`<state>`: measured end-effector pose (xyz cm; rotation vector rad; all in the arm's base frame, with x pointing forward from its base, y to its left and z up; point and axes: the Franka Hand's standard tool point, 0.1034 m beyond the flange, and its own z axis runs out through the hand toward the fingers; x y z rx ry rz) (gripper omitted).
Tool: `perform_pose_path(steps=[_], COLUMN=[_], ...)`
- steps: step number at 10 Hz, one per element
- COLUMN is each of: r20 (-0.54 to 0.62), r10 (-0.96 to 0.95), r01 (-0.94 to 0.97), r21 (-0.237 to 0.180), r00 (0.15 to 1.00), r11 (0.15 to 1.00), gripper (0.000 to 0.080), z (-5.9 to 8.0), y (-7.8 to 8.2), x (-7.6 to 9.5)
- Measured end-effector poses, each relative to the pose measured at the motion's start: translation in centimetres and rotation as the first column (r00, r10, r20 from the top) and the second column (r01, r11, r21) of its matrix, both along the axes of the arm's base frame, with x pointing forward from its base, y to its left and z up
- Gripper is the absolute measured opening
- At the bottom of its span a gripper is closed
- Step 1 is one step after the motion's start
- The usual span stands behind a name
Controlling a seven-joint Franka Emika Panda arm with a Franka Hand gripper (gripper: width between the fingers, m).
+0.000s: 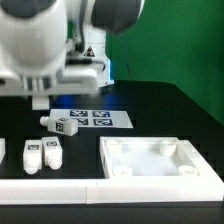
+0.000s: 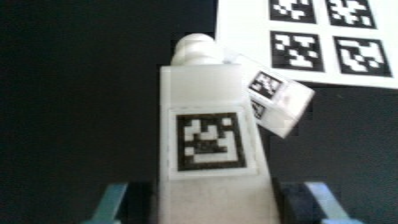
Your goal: Assemble one leg
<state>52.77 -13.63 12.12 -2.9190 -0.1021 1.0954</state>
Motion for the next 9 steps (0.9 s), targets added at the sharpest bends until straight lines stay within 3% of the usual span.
perform_pose_path(steps=[1,2,4,5,6,7,9], r20=[0.127,0.138,0.291,0.315,0.400,0.494,0.601], r10=[0.006,-0.002,0.002,-0.001,-0.029,-0.024,-0.052], r01=[-0.007,0.000,-0.004,-0.002,0.039,0.042,0.095], r21=[0.008,0.014,0.009,0.009,-0.015,-0.024,-0.041], r00=[0.992,0.990,0.957,0.949,0.916,0.869,0.798], r11=[1.000,1.000,1.000,1.000,0.999,0.999,0.995], gripper=[0.0285,0.0285,0.0285,0.0285,0.0285,0.0285,0.0285], z=[-0.3,-0.2,-0.2,0.1,1.3,3.1,4.1], y=[-0.3,-0.2,-0.6,-0.3,2.0,5.4,9.4], x=[0.8,-0.3,0.9,0.6,2.7,4.9,7.6])
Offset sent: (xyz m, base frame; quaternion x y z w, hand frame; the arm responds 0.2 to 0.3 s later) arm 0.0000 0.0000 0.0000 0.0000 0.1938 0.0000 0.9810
